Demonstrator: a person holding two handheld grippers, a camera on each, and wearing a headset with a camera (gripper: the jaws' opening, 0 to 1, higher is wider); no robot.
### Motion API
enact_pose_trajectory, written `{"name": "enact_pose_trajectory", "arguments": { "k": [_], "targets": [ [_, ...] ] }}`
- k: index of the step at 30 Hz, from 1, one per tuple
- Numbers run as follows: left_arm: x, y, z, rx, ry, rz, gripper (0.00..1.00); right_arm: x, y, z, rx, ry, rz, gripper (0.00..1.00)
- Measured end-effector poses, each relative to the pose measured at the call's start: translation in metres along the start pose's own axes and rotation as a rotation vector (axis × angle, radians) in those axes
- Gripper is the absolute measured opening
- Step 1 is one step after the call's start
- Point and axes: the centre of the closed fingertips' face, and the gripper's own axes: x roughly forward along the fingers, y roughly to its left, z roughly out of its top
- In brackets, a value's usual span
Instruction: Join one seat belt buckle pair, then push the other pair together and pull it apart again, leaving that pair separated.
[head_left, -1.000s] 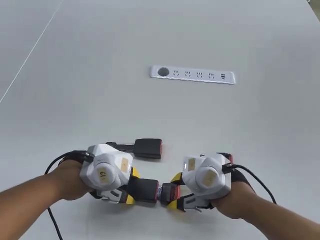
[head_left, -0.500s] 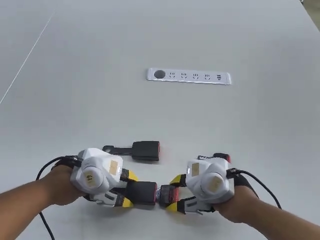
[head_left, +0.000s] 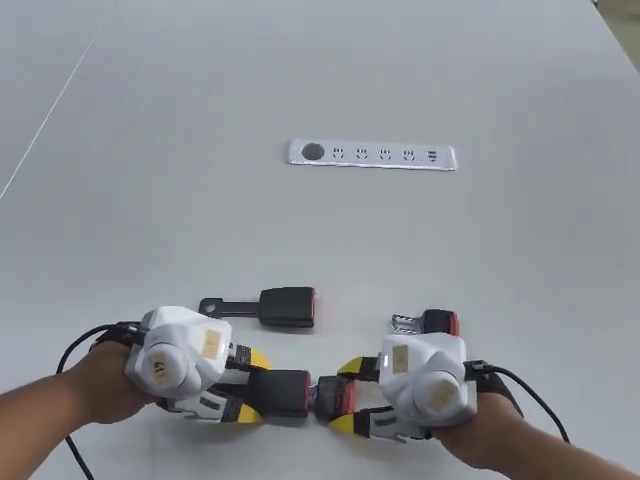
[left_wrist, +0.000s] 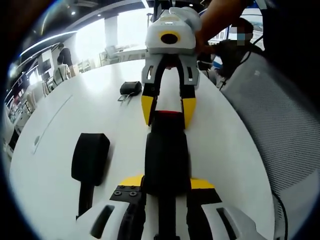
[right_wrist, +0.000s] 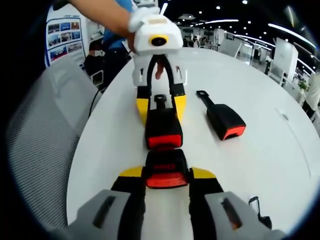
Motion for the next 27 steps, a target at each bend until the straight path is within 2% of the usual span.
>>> {"name": "enact_pose_trajectory", "arguments": {
  "k": [9, 17, 20, 21, 23, 25, 27],
  "targets": [
    [0.0005, 0.0007, 0.0, 0.003, -0.009, -0.003, 0.31, 0.0006, -0.001, 0.0006, 0.023, -0.027, -0.001, 0.32],
    [0.001, 0.0013, 0.0003, 0.002, -0.018, 0.0, 0.31, 0.0012, -0.0006, 0.0011, 0.018, -0.022, -0.008, 0.32],
    [0.0007, 0.0009, 0.0017, 0.005, -0.011, -0.002, 0.31, 0.0015, -0.0003, 0.0016, 0.031, -0.02, -0.007, 0.33],
    [0.0009, 0.0009, 0.0018, 0.003, -0.008, -0.003, 0.32, 0.002, 0.0009, 0.0011, 0.061, -0.015, 0.003, 0.33],
    [0.0011, 0.0011, 0.0014, 0.006, 0.003, -0.007, 0.32, 0.0023, 0.0004, 0.0028, 0.022, -0.002, -0.01, 0.34],
    [0.0012, 0.0003, 0.0022, 0.019, 0.014, -0.007, 0.32, 0.0028, 0.0009, 0.0032, 0.048, 0.007, -0.007, 0.34],
    [0.0012, 0.0004, 0.002, 0.002, 0.02, 0.001, 0.33, 0.0032, 0.0009, 0.0026, 0.044, 0.012, -0.01, 0.35]
  ]
}}
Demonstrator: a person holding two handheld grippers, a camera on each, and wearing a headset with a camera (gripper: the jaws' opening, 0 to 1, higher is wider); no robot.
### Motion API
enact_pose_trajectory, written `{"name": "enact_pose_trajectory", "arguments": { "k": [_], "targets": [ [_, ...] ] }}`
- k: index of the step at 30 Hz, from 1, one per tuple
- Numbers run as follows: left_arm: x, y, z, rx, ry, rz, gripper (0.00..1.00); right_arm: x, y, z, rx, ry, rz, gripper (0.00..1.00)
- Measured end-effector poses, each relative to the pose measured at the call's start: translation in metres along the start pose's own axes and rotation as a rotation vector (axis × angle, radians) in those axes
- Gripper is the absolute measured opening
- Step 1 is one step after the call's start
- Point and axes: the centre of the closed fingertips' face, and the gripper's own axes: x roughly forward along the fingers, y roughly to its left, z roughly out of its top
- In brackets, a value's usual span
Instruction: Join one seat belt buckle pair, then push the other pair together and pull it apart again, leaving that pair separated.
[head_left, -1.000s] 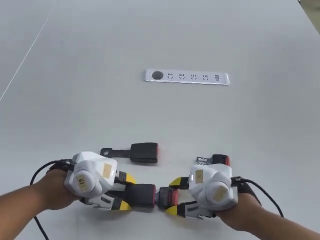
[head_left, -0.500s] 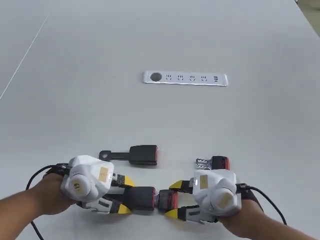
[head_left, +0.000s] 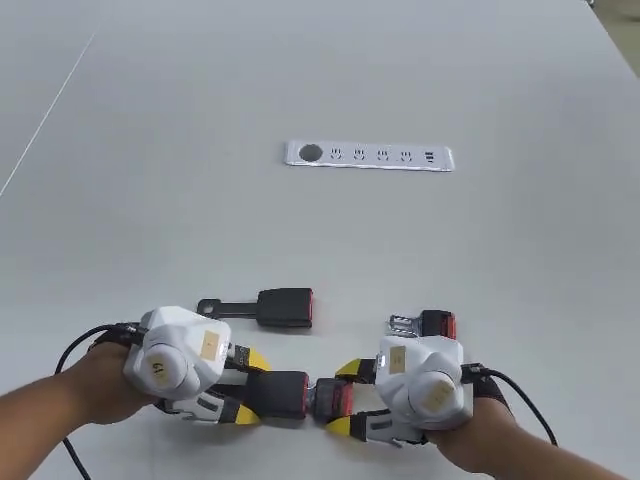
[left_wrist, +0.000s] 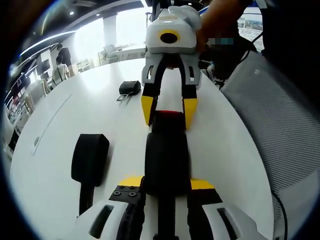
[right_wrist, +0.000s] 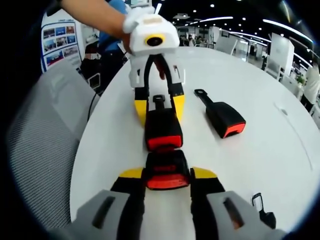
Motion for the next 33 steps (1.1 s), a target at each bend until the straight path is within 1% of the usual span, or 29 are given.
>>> {"name": "enact_pose_trajectory", "arguments": {
  "k": [2, 3, 4, 5, 6, 7, 8, 9, 10, 11, 12, 13, 14, 15, 16, 17, 18, 20, 21, 22, 23, 25, 26, 28, 30, 31, 32, 33],
  "targets": [
    [0.001, 0.0, 0.0, -0.011, 0.008, 0.011, 0.33, 0.001, 0.0, 0.001, 0.009, 0.011, -0.011, 0.36],
    [0.002, 0.001, 0.0, -0.027, 0.013, 0.02, 0.34, 0.0, -0.001, 0.001, 0.01, 0.021, -0.023, 0.37],
    [0.001, 0.001, 0.0, -0.036, 0.017, 0.021, 0.35, 0.0, 0.0, 0.002, 0.011, 0.026, -0.03, 0.41],
    [-0.002, -0.002, -0.004, -0.075, 0.053, 0.021, 0.37, -0.001, 0.002, 0.005, 0.012, 0.017, -0.032, 0.46],
    [-0.003, 0.0, -0.004, -0.055, 0.061, 0.034, 0.41, -0.003, 0.002, 0.011, 0.025, -0.012, -0.046, 0.53],
    [-0.005, -0.001, -0.006, -0.049, 0.072, 0.049, 0.5, -0.005, 0.002, 0.013, 0.036, -0.018, -0.056, 0.61],
    [-0.007, -0.004, -0.004, -0.055, 0.066, 0.043, 0.56, -0.009, 0.001, 0.012, 0.047, -0.014, -0.065, 0.63],
    [-0.011, -0.007, 0.002, -0.063, 0.038, 0.044, 0.61, -0.012, 0.0, 0.011, 0.057, -0.013, -0.077, 0.63],
    [-0.014, -0.005, 0.006, -0.092, 0.012, 0.068, 0.62, -0.014, 0.0, 0.01, 0.066, -0.013, -0.081, 0.65],
    [-0.017, -0.004, 0.01, -0.104, -0.002, 0.082, 0.62, -0.018, -0.001, 0.01, 0.103, -0.024, -0.096, 0.67],
    [-0.02, -0.003, 0.014, -0.1, -0.019, 0.095, 0.62, -0.022, -0.001, 0.011, 0.107, -0.038, -0.101, 0.67],
    [-0.026, 0.003, 0.018, -0.084, -0.034, 0.136, 0.64, -0.028, -0.002, 0.012, 0.106, -0.055, -0.109, 0.67],
    [-0.029, 0.008, 0.019, -0.084, -0.036, 0.165, 0.67, -0.033, -0.003, 0.011, 0.114, -0.066, -0.118, 0.67],
    [-0.031, 0.007, 0.02, -0.094, -0.034, 0.164, 0.74, -0.037, -0.006, 0.009, 0.123, -0.068, -0.132, 0.68],
    [-0.033, 0.011, 0.022, -0.108, -0.039, 0.18, 0.79, -0.04, -0.008, 0.007, 0.134, -0.067, -0.144, 0.7],
    [-0.035, 0.014, 0.024, -0.109, -0.042, 0.191, 0.82, -0.046, -0.012, 0.005, 0.146, -0.07, -0.153, 0.71],
    [-0.038, 0.016, 0.027, -0.112, -0.048, 0.197, 0.83, -0.05, -0.014, 0.005, 0.155, -0.078, -0.155, 0.71],
    [-0.043, 0.02, 0.029, -0.113, -0.049, 0.212, 0.83, -0.061, -0.024, 0.003, 0.199, -0.079, -0.186, 0.73],
    [-0.048, 0.022, 0.032, -0.104, -0.05, 0.223, 0.83, -0.07, -0.029, 0.007, 0.203, -0.095, -0.191, 0.75],
    [-0.049, 0.023, 0.033, -0.102, -0.052, 0.226, 0.83, -0.072, -0.03, 0.008, 0.198, -0.101, -0.193, 0.76],
    [-0.055, 0.026, 0.036, -0.103, -0.069, 0.238, 0.83, -0.083, -0.038, 0.008, 0.18, -0.102, -0.213, 0.76],
    [-0.061, 0.032, 0.036, -0.115, -0.081, 0.255, 0.83, -0.093, -0.046, 0.006, 0.178, -0.113, -0.226, 0.76],
    [-0.063, 0.034, 0.036, -0.12, -0.085, 0.259, 0.83, -0.098, -0.054, 0.001, 0.181, -0.113, -0.238, 0.76],
    [-0.065, 0.041, 0.034, -0.147, -0.09, 0.265, 0.83, -0.106, -0.067, -0.014, 0.179, -0.071, -0.273, 0.76],
    [-0.065, 0.045, 0.034, -0.154, -0.089, 0.264, 0.83, -0.11, -0.075, -0.019, 0.187, -0.077, -0.279, 0.77],
    [-0.065, 0.05, 0.036, -0.156, -0.093, 0.262, 0.83, -0.114, -0.08, -0.022, 0.196, -0.079, -0.278, 0.78],
    [-0.065, 0.052, 0.037, -0.159, -0.095, 0.261, 0.83, -0.115, -0.082, -0.024, 0.198, -0.075, -0.279, 0.79],
    [-0.067, 0.054, 0.042, -0.17, -0.108, 0.253, 0.83, -0.117, -0.087, -0.028, 0.195, -0.068, -0.281, 0.8]
  ]
}}
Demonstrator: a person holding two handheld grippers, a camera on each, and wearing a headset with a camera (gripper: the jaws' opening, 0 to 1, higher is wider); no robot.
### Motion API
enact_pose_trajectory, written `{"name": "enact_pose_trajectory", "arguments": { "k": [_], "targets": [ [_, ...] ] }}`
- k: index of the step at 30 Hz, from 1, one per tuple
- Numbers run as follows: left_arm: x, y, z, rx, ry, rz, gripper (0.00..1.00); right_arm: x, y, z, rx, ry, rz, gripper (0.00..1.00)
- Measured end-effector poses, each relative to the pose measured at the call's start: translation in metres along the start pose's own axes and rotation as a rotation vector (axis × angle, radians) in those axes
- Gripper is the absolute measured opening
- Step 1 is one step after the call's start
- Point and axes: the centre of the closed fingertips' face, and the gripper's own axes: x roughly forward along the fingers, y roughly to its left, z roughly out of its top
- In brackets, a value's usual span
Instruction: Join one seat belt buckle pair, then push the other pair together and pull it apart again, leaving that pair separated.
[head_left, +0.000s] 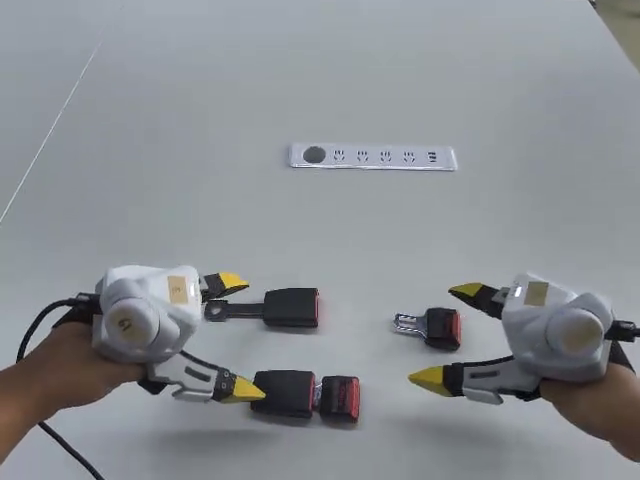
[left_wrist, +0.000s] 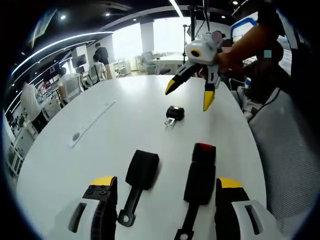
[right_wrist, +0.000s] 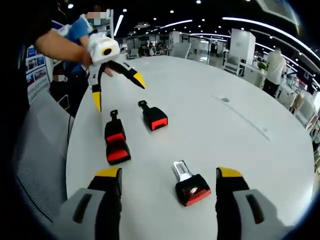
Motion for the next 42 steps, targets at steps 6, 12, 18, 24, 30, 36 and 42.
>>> {"name": "enact_pose_trajectory", "arguments": {
  "k": [6, 12, 18, 24, 30, 36, 42],
  "targets": [
    [0.007, 0.026, 0.017, -0.005, -0.027, -0.001, 0.81, 0.002, -0.012, -0.009, 0.018, 0.017, 0.059, 0.83],
    [0.021, 0.04, 0.023, 0.031, -0.01, -0.037, 0.76, 0.008, -0.013, -0.019, -0.008, 0.072, 0.149, 0.74],
    [0.037, 0.045, 0.013, -0.008, 0.009, -0.077, 0.76, 0.016, -0.025, -0.025, -0.01, 0.089, 0.151, 0.75],
    [0.049, 0.042, -0.002, 0.002, 0.048, -0.119, 0.74, 0.024, -0.023, -0.035, -0.014, 0.105, 0.195, 0.75],
    [0.062, 0.044, -0.009, 0.008, 0.059, -0.146, 0.69, 0.028, -0.026, -0.043, -0.01, 0.129, 0.224, 0.71],
    [0.068, 0.043, -0.019, 0.029, 0.079, -0.173, 0.6, 0.028, -0.019, -0.05, -0.024, 0.179, 0.257, 0.64],
    [0.073, 0.045, -0.023, 0.079, 0.093, -0.169, 0.5, 0.027, -0.018, -0.048, -0.037, 0.19, 0.277, 0.53]
  ]
}}
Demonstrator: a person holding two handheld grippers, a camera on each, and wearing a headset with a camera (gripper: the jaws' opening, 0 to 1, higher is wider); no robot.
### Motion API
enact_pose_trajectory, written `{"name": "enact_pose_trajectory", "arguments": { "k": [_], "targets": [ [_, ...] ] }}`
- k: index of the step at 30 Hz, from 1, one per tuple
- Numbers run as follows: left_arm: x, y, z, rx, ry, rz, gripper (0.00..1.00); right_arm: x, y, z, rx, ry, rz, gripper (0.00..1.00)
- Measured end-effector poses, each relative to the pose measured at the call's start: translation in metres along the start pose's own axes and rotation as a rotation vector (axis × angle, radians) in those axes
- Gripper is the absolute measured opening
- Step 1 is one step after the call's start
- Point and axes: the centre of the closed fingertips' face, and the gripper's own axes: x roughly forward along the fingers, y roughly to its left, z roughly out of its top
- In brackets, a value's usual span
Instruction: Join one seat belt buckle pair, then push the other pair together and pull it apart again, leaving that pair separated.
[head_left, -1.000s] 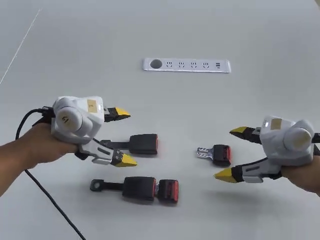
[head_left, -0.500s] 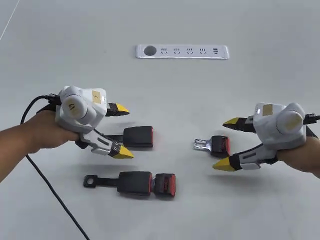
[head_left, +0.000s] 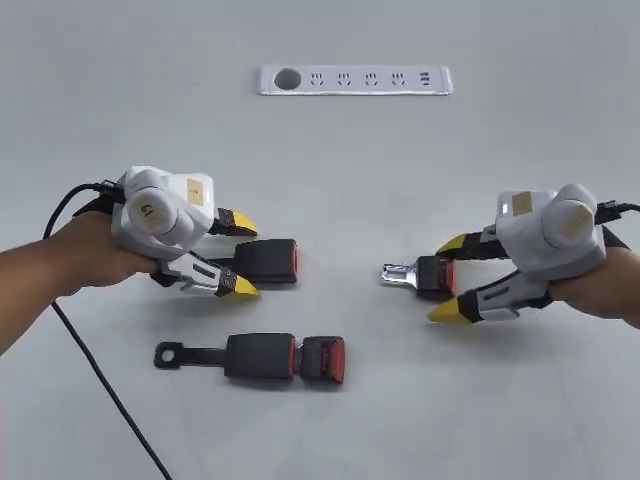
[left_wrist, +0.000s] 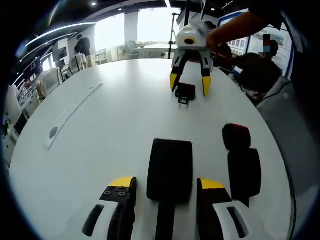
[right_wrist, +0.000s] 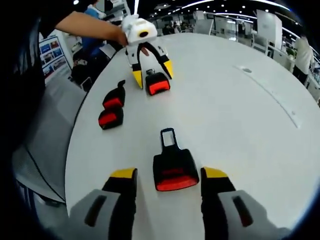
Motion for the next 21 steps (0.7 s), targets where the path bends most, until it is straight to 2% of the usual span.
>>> {"name": "enact_pose_trajectory", "arguments": {
  "k": [2, 5, 6, 8, 10, 14, 21],
  "targets": [
    [0.0, -0.001, 0.0, 0.014, 0.01, -0.004, 0.49, 0.0, -0.001, 0.0, 0.0, 0.003, -0.005, 0.51],
    [0.001, -0.002, -0.001, 0.041, 0.019, -0.012, 0.39, 0.001, -0.002, 0.0, -0.042, 0.03, -0.011, 0.48],
    [0.002, -0.002, 0.001, 0.041, 0.012, -0.012, 0.39, 0.002, -0.003, 0.0, -0.048, 0.036, -0.015, 0.48],
    [0.003, -0.004, 0.002, 0.056, 0.01, -0.026, 0.38, 0.002, -0.006, -0.001, -0.061, 0.045, -0.029, 0.44],
    [0.003, -0.006, 0.003, 0.071, 0.005, -0.042, 0.35, 0.002, -0.014, -0.003, -0.105, 0.073, -0.061, 0.38],
    [0.003, -0.004, 0.003, 0.071, 0.015, -0.052, 0.34, 0.002, -0.014, -0.002, -0.104, 0.086, -0.052, 0.36],
    [0.003, -0.004, 0.002, 0.109, 0.018, -0.087, 0.34, 0.002, -0.016, -0.002, -0.116, 0.1, -0.039, 0.35]
  ]
}}
